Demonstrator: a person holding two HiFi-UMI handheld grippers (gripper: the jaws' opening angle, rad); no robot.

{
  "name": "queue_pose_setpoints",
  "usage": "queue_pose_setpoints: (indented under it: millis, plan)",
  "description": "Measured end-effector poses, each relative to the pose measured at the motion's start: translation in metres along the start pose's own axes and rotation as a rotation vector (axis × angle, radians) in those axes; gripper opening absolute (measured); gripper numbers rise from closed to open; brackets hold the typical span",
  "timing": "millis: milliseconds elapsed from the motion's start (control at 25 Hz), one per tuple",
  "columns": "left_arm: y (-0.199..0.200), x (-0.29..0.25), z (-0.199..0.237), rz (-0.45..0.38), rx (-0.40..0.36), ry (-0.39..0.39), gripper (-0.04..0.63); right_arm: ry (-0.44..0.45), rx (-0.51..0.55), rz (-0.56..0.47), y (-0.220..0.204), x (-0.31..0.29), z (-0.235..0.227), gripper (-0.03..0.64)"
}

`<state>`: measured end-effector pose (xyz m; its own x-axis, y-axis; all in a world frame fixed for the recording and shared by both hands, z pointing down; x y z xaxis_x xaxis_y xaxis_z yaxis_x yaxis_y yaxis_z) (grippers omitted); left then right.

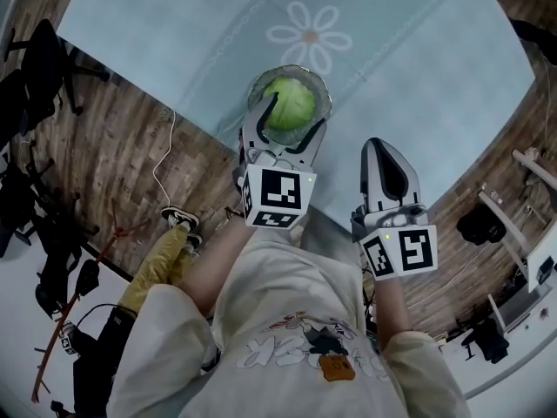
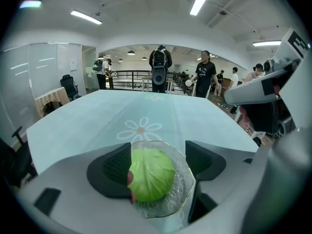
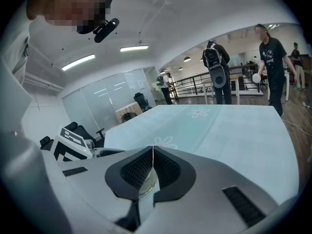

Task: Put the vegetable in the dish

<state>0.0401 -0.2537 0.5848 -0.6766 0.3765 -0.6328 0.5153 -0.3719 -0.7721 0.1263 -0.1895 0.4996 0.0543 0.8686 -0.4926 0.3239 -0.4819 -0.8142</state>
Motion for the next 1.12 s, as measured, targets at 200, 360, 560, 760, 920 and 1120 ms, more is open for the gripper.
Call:
queue_pose_setpoints:
  millis: [200,360,560,760,920,1120]
  plan:
    - [0.014,0.014,0.001,-0.025,0.063,-0.017,0.283,0.009,0.010,-0.031,0.013,0.014,0.006,0.025]
    - [0.018,0.032,0.005,-0.035,0.075,0.015,0.175,0.030,0.024,-0.057,0.025,0.022,0.016,0.025]
    - [0.022,0.051,0.005,-0.041,0.080,0.066,0.045,0.050,0.041,-0.082,0.034,0.032,0.025,0.025]
    - [0.034,0.069,-0.005,-0.067,0.083,0.086,0.008,0.068,0.058,-0.100,0.041,0.044,0.028,0.025]
    - [0.043,0.090,-0.014,-0.094,0.106,0.089,0.008,0.080,0.068,-0.107,0.044,0.058,0.034,0.025]
    - [0.053,0.118,-0.024,-0.120,0.119,0.113,0.008,0.094,0.091,-0.110,0.043,0.075,0.039,0.025]
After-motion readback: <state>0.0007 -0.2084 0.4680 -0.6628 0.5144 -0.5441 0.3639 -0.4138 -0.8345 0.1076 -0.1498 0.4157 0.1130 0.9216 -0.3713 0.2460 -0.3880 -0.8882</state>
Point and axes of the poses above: the fingertips, and each gripper's own axes: x backward along the fingers, z to its left, y out of its top, the point moved 1 cm from there along x, backward along the fingers
